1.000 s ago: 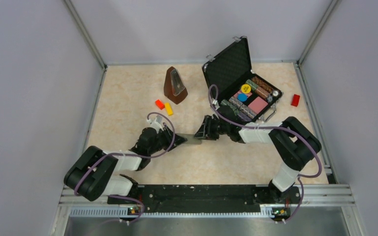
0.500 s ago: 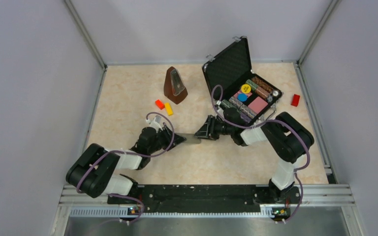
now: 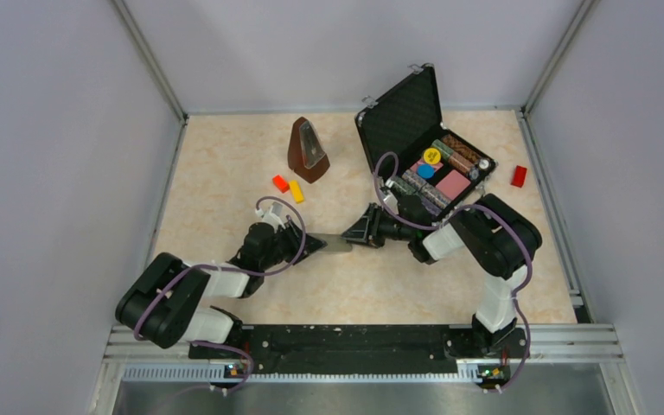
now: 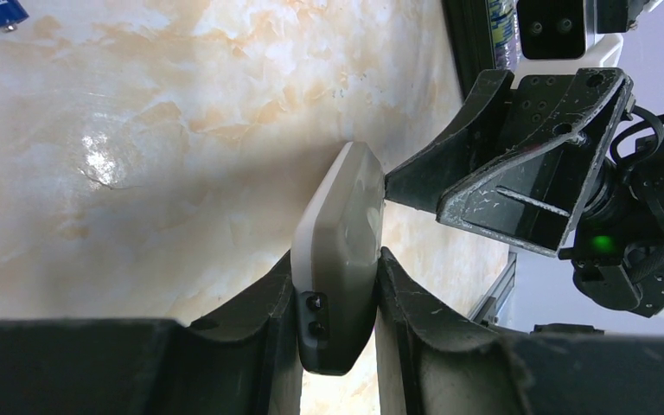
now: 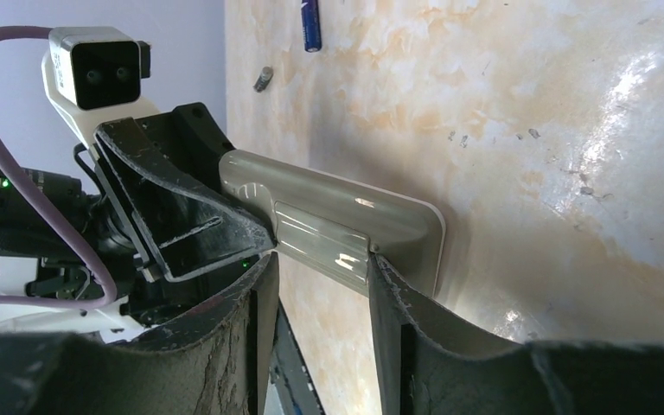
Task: Load the batteries into the remote control
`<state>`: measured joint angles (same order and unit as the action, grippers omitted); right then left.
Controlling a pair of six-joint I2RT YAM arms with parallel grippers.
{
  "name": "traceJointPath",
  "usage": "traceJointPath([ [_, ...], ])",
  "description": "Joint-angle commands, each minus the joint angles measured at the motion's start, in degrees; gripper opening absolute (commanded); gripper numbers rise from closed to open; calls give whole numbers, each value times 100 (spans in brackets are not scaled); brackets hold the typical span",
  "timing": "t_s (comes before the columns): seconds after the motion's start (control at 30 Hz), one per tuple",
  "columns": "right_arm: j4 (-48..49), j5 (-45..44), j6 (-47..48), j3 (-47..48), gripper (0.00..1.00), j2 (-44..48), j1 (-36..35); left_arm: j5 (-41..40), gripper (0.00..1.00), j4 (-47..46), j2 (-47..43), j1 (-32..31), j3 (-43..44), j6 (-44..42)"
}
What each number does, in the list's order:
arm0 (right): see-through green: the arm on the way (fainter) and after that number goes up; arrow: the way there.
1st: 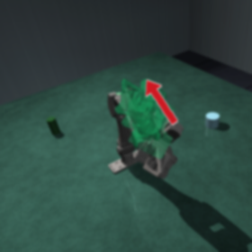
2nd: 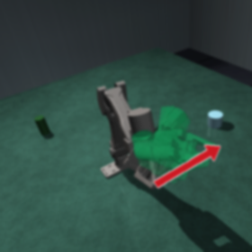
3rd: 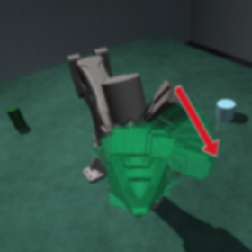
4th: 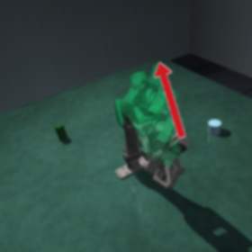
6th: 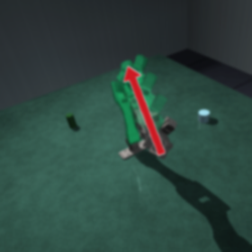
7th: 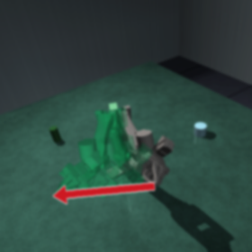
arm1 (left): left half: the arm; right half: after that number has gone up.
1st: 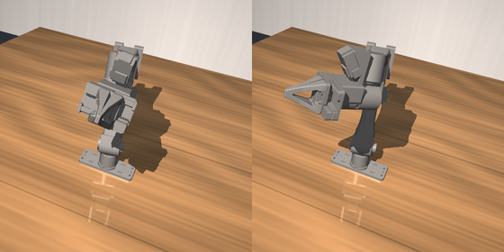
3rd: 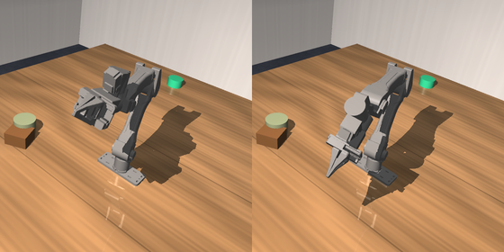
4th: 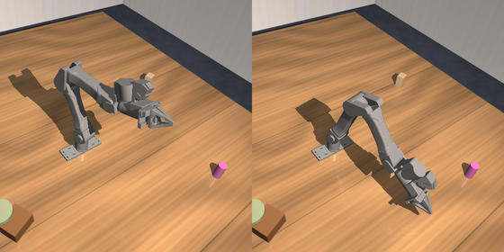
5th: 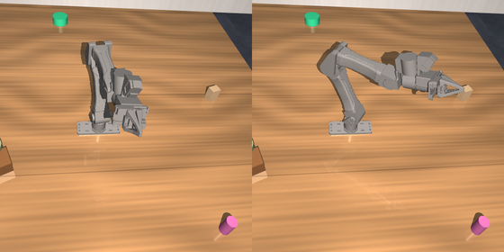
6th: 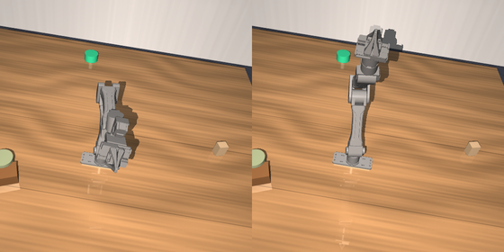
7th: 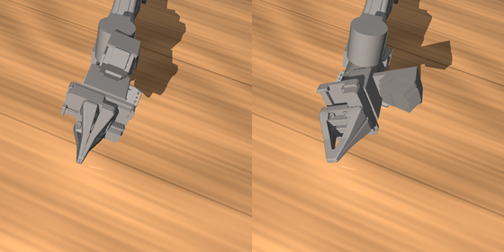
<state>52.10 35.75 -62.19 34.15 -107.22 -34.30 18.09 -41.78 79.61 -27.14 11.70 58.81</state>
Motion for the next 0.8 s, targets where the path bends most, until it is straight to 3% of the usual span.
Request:
traceJointPath([
  [0.0, 1362, 805, -688, 227, 41, 199, -454, -26, 0, 1523, 251, -239, 53, -684],
  [0.37, 2074, 717, -1380, 338, 43, 482, -453, -171, 0, 1892, 151, -235, 66, -737],
  [0.77, 701, 322, -648, 215, 43, 1191, -253, -130, 0, 2343, -84, -240, 160, -863],
])
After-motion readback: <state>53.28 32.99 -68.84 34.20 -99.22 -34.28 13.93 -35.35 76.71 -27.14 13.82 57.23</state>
